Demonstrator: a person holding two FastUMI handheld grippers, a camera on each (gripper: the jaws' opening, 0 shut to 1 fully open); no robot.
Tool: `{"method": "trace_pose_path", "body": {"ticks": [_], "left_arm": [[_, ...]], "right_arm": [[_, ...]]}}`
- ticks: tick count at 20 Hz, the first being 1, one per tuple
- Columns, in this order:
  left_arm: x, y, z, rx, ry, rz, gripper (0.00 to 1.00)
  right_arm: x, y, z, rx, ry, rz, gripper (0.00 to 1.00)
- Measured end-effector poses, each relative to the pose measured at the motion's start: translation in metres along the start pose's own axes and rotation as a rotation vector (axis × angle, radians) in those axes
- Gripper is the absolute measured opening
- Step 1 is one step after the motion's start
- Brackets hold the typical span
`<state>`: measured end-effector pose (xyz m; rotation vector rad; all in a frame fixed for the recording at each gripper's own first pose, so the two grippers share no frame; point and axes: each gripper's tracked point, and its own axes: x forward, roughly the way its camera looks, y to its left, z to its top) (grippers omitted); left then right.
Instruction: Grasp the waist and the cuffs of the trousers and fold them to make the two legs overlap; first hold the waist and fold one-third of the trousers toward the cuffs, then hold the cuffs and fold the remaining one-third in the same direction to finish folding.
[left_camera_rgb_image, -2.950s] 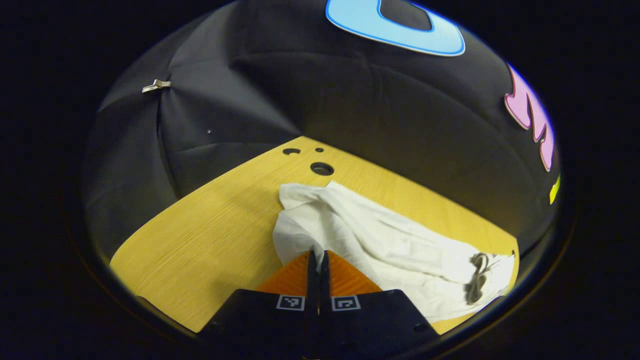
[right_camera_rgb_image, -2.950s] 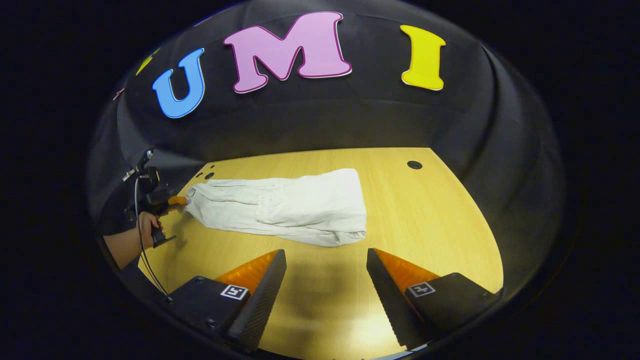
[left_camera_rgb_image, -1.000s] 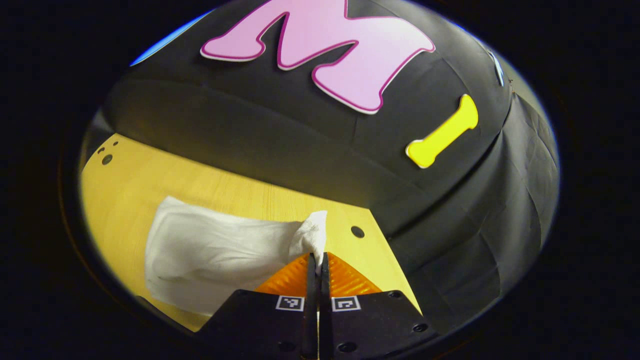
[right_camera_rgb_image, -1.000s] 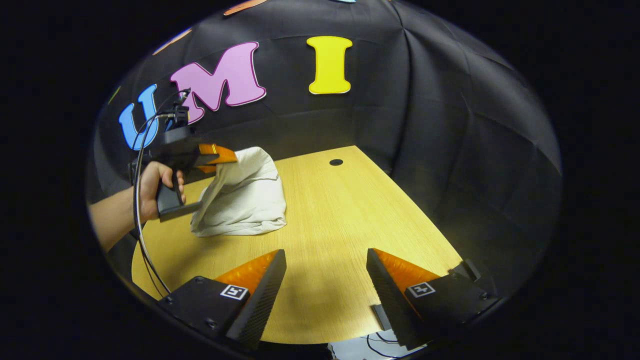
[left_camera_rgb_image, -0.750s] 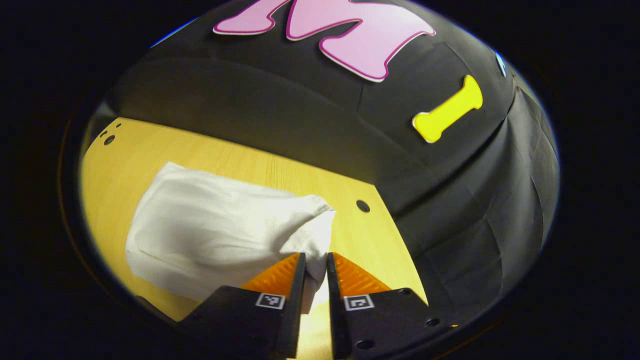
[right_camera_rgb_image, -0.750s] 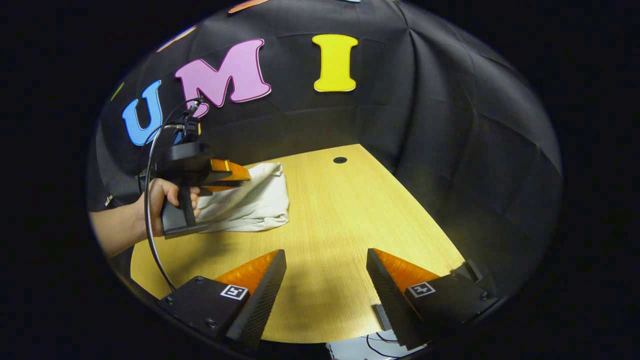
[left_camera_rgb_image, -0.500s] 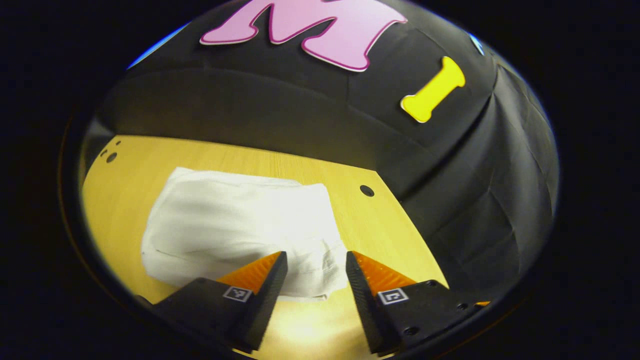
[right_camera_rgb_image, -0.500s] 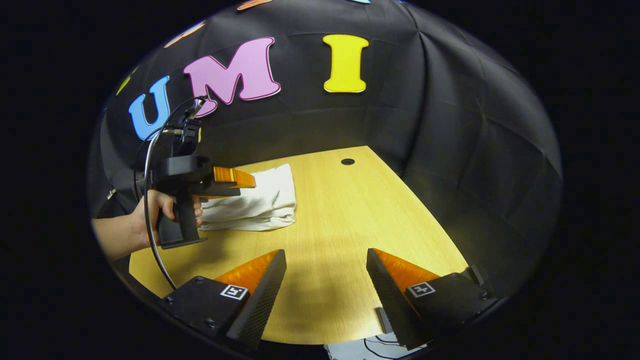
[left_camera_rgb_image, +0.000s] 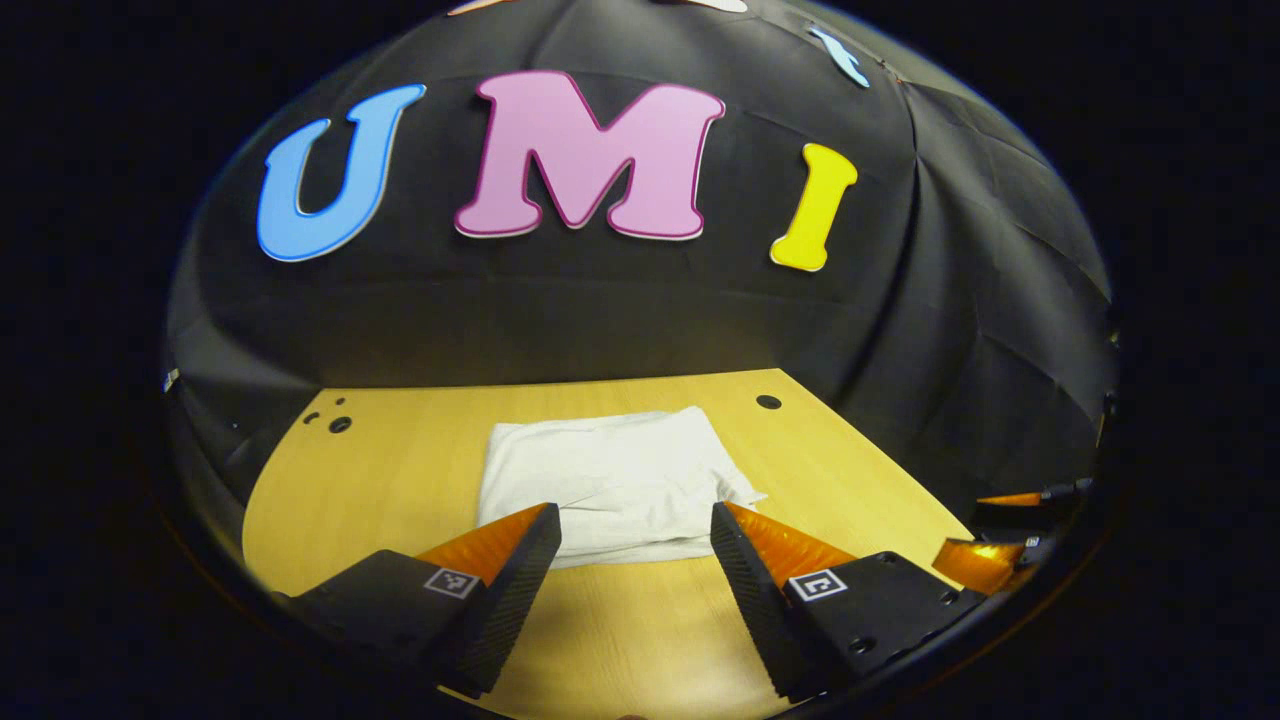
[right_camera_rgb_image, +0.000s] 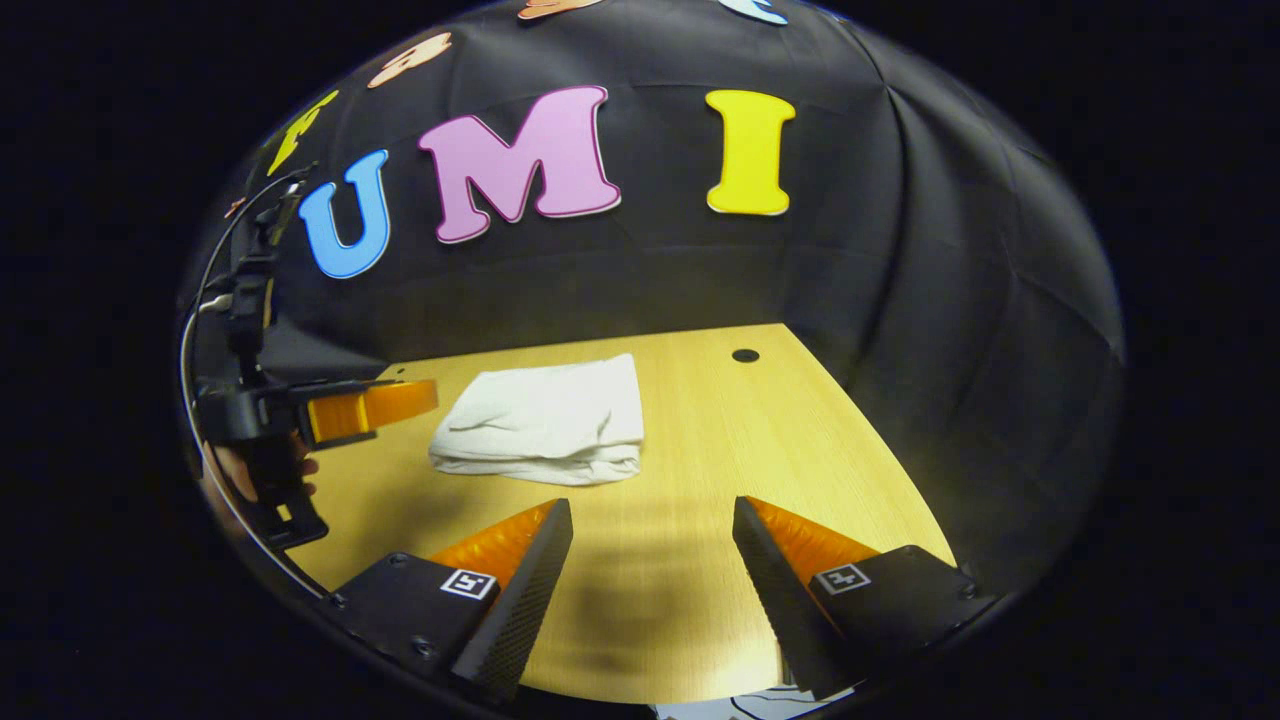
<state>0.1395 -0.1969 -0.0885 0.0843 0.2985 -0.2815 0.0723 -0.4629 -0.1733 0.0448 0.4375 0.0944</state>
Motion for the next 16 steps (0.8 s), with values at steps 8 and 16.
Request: {"method": "trace_pose_path", "body": {"ticks": [8, 16], "left_arm": [[-0.130, 0.036, -0.037, -0.107, -0.104, 0.186, 0.96], [-0.234, 0.043, -0.060, -0.143, -0.166, 0.216, 0.96]], "right_arm": [[-0.044, 0.070, 0.030, -0.018, -0.144, 0.063, 0.99], [-0.128, 0.104, -0.013, -0.094, -0.159, 0.094, 0.99]]}}
